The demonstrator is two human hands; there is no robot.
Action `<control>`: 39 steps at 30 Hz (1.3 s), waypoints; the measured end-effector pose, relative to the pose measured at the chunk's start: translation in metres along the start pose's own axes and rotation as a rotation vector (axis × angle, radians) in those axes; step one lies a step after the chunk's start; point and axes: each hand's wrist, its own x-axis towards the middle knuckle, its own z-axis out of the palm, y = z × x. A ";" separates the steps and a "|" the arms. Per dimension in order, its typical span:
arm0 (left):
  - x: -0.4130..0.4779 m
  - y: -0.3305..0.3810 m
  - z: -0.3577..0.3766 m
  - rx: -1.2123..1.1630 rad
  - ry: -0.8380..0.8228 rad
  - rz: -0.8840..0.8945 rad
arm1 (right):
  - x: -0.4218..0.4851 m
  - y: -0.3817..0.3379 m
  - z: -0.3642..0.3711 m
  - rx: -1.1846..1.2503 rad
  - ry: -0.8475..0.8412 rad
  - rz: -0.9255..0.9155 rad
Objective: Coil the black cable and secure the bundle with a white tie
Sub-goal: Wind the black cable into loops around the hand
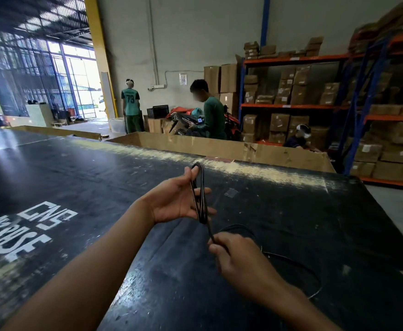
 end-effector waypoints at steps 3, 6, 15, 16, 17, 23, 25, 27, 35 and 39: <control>-0.002 0.003 0.003 -0.025 -0.020 0.019 | -0.007 0.007 0.015 0.053 -0.036 -0.005; -0.006 0.004 0.008 -0.035 -0.061 0.023 | -0.006 0.017 0.026 0.148 -0.100 0.042; -0.028 -0.009 0.038 0.016 -0.523 -0.099 | 0.031 0.044 0.007 0.094 -0.261 0.011; -0.032 -0.014 0.040 0.031 -0.560 -0.122 | 0.037 0.044 -0.006 0.050 -0.258 -0.005; -0.036 -0.018 0.040 0.040 -0.588 -0.142 | 0.044 0.043 -0.018 -0.004 -0.260 -0.016; -0.047 -0.036 0.039 0.115 -0.562 -0.259 | 0.070 0.032 -0.073 -0.372 -0.137 -0.033; -0.046 -0.040 0.040 0.136 -0.522 -0.289 | 0.077 0.025 -0.085 -0.461 -0.086 -0.077; -0.043 -0.042 0.042 0.157 -0.501 -0.312 | 0.083 0.018 -0.095 -0.593 -0.023 -0.122; -0.020 -0.042 0.043 0.324 -0.345 -0.350 | 0.096 0.001 -0.129 -0.879 0.066 -0.115; -0.006 -0.040 0.030 0.310 -0.262 -0.311 | 0.095 -0.003 -0.132 -0.881 0.118 -0.079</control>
